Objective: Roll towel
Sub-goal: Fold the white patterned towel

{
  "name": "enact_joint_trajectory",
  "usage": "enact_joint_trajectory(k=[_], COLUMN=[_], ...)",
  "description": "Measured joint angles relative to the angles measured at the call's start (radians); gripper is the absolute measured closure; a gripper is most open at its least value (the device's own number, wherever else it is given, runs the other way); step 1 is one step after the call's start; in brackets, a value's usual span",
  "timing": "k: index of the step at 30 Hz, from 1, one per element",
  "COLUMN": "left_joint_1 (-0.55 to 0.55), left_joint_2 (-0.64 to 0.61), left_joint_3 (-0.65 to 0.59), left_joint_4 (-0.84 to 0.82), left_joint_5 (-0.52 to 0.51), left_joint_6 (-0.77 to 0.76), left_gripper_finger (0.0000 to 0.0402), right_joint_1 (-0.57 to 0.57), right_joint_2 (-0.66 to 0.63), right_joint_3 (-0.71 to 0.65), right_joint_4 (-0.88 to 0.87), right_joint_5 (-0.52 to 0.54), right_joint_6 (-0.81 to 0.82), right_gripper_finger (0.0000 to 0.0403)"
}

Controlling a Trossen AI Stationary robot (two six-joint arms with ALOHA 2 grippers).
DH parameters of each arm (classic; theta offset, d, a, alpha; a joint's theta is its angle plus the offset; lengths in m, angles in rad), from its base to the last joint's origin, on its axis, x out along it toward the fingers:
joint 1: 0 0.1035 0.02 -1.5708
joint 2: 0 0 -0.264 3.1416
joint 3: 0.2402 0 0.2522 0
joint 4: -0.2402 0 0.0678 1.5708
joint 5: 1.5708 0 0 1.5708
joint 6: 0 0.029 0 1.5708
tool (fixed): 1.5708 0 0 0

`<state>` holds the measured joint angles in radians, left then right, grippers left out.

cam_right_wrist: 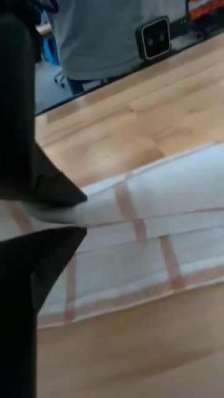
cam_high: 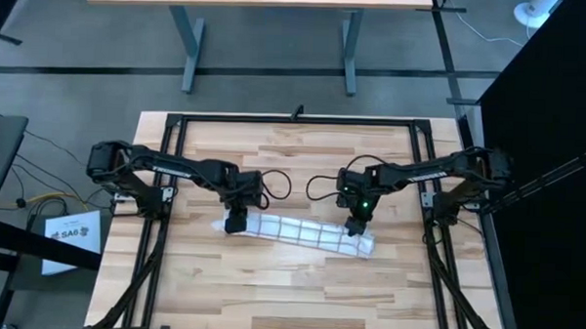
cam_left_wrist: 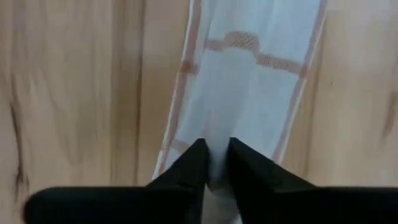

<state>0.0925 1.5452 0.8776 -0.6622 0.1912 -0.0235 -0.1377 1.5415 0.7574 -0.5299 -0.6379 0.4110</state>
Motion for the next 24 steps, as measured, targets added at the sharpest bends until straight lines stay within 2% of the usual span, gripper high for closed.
enact_joint_trajectory(k=[4,9,12,14,20,24], left_joint_1=[0.0,0.0,0.0,0.002,-0.008,-0.03], left_joint_2=[0.0,-0.023,-0.026,-0.028,-0.046,-0.097], left_joint_3=[0.0,0.023,0.055,0.076,0.135,0.166], left_joint_4=[-0.007,-0.078,-0.138,-0.152,-0.159,-0.148], left_joint_5=[-0.056,-0.206,-0.326,-0.356,-0.361,-0.344], left_joint_6=[-0.01,0.01,0.027,0.04,0.034,0.015], left_gripper_finger=[0.0276,0.0218,0.0203,0.0199,0.0201,0.0202], right_joint_1=[-0.011,-0.017,-0.017,-0.018,-0.013,0.023], right_joint_2=[0.001,0.001,0.001,-0.003,-0.08,-0.182], right_joint_3=[0.0,0.002,0.016,0.027,0.075,0.104], right_joint_4=[-0.036,-0.114,-0.159,-0.181,-0.176,-0.128], right_joint_5=[0.058,0.225,0.303,0.324,0.331,0.348], right_joint_6=[-0.028,-0.052,-0.078,-0.096,-0.111,-0.047], right_gripper_finger=[0.0262,0.0207,0.02,0.02,0.0202,0.0202])
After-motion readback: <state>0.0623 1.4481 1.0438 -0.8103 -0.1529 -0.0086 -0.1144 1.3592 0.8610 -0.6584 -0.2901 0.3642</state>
